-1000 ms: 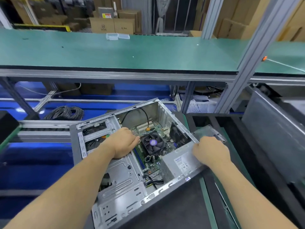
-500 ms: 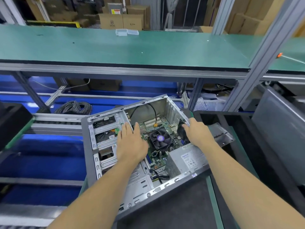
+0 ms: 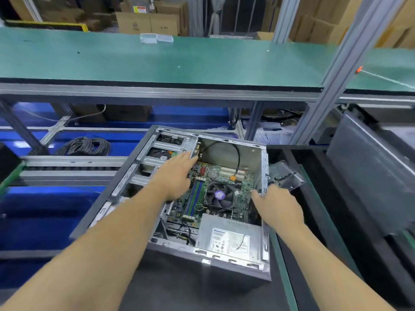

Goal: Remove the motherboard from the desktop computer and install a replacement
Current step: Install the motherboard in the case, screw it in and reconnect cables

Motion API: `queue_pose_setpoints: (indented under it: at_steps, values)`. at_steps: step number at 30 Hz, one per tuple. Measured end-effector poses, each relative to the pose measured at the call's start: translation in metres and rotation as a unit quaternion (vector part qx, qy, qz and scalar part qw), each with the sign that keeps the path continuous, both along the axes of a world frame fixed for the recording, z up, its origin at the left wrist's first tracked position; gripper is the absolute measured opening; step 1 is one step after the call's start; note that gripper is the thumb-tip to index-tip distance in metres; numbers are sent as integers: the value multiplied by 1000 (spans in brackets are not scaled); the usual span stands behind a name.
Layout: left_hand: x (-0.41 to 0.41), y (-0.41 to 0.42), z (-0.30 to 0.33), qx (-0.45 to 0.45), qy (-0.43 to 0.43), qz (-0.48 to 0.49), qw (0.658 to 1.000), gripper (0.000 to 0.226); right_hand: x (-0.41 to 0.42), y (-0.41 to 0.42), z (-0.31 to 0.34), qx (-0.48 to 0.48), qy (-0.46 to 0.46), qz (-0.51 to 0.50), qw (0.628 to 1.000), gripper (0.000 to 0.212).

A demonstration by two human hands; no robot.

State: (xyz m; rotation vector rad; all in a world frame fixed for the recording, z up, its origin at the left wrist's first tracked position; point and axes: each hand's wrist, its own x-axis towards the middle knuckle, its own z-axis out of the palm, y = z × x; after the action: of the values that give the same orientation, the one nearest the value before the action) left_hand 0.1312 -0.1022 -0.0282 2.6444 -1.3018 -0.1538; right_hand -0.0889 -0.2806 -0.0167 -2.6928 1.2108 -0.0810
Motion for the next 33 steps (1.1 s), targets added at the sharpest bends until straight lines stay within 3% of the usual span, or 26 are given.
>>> queue_pose_setpoints:
  at_steps: [3, 5, 9, 14, 19, 27, 30, 33]
  values:
    - [-16, -1, -1, 18, -19, 96, 995, 80, 35, -32, 12, -65, -69, 3, 996, 42]
    - [-31, 3, -4, 31, -13, 169, 985, 80, 66, -53, 18, -25, -100, 55, 993, 54]
    - [-46, 6, -12, 23, -47, 178, 983, 72, 114, -83, 13, 26, 2, 174, 984, 69]
    - [-43, 4, -12, 15, -51, 179, 982, 67, 130, -96, 4, -18, 29, 180, 983, 60]
    - [-31, 5, -14, 7, -52, 134, 990, 65, 120, -93, 15, -43, 52, 113, 991, 44]
    - [16, 15, -16, 56, -105, -43, 992, 61, 37, -58, 15, -87, 11, 58, 994, 30]
    - [28, 15, -13, 92, -154, -110, 977, 55, 0, -33, 15, -73, 49, 44, 995, 23]
    - [25, 12, -7, 117, -163, -103, 974, 58, -17, -22, 17, -80, 118, 19, 990, 24]
